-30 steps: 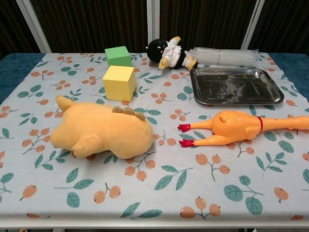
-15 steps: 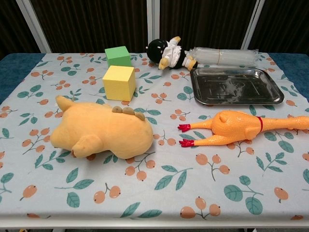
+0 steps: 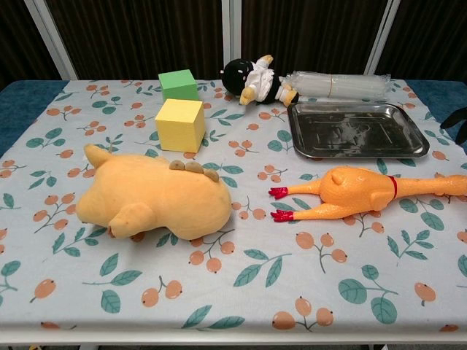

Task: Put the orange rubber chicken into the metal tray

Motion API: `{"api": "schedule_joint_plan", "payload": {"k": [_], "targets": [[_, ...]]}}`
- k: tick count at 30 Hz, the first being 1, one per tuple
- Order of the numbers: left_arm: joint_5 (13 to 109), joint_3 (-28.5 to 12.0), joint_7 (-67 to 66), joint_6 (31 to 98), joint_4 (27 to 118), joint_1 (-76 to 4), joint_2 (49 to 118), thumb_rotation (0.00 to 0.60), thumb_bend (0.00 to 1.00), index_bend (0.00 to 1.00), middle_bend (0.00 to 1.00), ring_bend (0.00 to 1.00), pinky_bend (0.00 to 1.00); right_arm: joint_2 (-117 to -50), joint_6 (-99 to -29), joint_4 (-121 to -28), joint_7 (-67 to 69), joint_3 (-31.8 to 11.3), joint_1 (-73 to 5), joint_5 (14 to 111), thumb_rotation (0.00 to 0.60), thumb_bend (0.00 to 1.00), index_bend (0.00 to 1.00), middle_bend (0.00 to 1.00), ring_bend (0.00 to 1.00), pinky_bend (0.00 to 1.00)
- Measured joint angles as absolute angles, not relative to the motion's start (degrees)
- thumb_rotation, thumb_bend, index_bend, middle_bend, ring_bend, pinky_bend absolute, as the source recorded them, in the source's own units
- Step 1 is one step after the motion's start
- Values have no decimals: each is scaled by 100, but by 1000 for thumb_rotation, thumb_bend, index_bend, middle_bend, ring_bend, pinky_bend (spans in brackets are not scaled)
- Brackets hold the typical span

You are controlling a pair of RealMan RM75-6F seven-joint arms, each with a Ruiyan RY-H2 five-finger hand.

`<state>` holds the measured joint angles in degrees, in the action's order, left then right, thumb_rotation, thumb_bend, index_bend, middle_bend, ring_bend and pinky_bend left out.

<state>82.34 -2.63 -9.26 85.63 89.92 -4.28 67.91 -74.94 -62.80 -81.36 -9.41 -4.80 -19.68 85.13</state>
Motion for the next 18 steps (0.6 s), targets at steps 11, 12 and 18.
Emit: {"api": "schedule_joint_plan", "payload": {"k": [11, 12, 18], "targets": [[8174, -268, -887, 8469, 8931, -440, 6824, 600, 37, 219, 192, 131, 198, -8329, -5583, -7158, -1155, -429, -2532, 8284, 600, 141, 264, 334, 233, 388], [8169, -267, -877, 8468, 8922, -434, 6828, 600, 37, 219, 192, 131, 198, -8367, -5556, -7113, -1141, -422, -2561, 8277, 600, 149, 268, 337, 237, 392], [8139, -265, -848, 8435, 8868, -428, 6862, 600, 38, 219, 192, 132, 198, -8550, -5479, -6922, -1070, -364, -2667, 8265, 600, 229, 305, 359, 262, 425]]}}
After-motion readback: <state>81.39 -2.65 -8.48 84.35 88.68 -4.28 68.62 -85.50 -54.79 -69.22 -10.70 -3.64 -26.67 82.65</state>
